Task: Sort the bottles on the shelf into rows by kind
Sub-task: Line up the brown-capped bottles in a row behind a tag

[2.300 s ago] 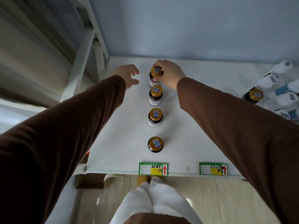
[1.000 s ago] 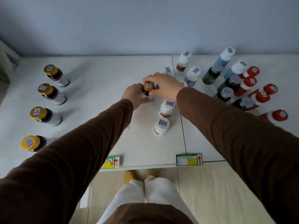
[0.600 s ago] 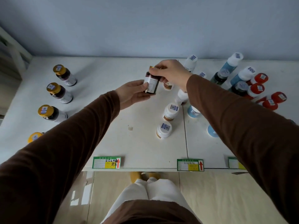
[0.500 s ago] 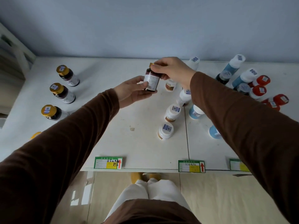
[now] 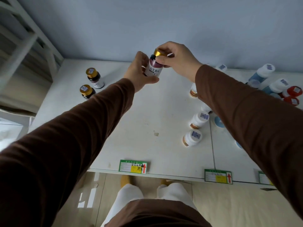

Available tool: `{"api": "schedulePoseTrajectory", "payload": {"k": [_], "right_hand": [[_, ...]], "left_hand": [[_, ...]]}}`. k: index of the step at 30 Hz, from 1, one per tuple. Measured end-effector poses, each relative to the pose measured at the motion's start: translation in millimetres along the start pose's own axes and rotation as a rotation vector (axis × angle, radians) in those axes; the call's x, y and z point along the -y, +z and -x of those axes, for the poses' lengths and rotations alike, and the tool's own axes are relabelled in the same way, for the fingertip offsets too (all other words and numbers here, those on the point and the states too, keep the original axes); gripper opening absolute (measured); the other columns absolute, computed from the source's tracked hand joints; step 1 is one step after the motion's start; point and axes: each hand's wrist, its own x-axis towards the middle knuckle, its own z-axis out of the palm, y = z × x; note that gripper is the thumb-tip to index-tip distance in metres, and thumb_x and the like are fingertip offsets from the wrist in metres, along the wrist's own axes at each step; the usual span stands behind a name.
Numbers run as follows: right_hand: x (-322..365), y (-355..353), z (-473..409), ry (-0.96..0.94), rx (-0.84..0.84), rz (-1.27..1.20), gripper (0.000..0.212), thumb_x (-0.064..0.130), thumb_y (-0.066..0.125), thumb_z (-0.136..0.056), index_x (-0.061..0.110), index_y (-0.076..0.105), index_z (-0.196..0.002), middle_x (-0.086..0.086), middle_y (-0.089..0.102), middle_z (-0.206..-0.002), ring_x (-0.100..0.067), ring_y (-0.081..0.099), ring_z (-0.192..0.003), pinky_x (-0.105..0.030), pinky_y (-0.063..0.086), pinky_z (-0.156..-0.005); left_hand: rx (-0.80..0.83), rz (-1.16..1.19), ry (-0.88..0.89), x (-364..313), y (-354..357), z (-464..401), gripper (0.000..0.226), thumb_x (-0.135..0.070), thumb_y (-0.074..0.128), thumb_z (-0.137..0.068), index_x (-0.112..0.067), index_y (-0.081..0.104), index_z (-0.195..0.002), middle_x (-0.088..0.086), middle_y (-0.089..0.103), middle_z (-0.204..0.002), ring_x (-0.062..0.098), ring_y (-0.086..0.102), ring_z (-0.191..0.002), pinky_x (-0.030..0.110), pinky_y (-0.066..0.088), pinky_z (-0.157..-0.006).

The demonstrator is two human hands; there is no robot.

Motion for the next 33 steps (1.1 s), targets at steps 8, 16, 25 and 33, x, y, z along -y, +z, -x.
{"api": "schedulePoseTrajectory", "payload": {"k": [8, 16, 25, 33], "right_hand": [[44.1, 95.6, -71.4, -0.016, -0.069, 0.258, 0.039, 0.022, 0.071, -0.086, 0.016, 0.061, -0.124, 0.0, 0.063, -0.124, -0.017, 0.058, -0.112, -0.029, 0.047, -0.096], [67.1, 187.0, -138.1, 0.051, -0.066, 0.373, 0.043, 0.023, 0.071, -0.086, 0.015, 0.059, -0.127, -0.003, 0.062, -0.126, -0.02, 0.056, -0.116, -0.026, 0.043, -0.095], [45.4, 232.6, -179.7, 0.067, 0.024, 0.516, 0.046, 0.025, 0.07, -0.087, 0.017, 0.056, -0.13, -0.004, 0.06, -0.127, -0.023, 0.055, -0.118, -0.032, 0.042, -0.098], [37.0, 240.3, -189.1, 0.064, 0.021, 0.505, 0.047, 0.024, 0.072, -0.086, 0.018, 0.054, -0.129, -0.005, 0.058, -0.124, -0.023, 0.056, -0.112, -0.035, 0.046, -0.097]], "left_hand": [[0.042, -0.433, 0.066, 54.3, -155.1, -50.0, 0.032, -0.016, 0.074, -0.077, -0.022, 0.064, -0.106, -0.002, 0.066, -0.11, 0.016, 0.059, -0.101, 0.033, 0.05, -0.092], [0.066, -0.62, 0.006, 123.7, -231.4, -90.9, 0.026, -0.023, 0.073, -0.082, -0.021, 0.064, -0.106, -0.002, 0.065, -0.107, 0.016, 0.058, -0.097, 0.028, 0.046, -0.086], [0.108, -0.62, -0.07, 181.0, -238.9, -102.7, 0.028, -0.021, 0.071, -0.084, -0.017, 0.063, -0.111, 0.002, 0.064, -0.111, 0.021, 0.059, -0.101, 0.029, 0.047, -0.086], [0.107, -0.61, -0.089, 190.3, -237.1, -102.0, 0.029, -0.021, 0.069, -0.085, -0.017, 0.061, -0.112, 0.003, 0.063, -0.112, 0.023, 0.059, -0.104, 0.036, 0.05, -0.093]]}}
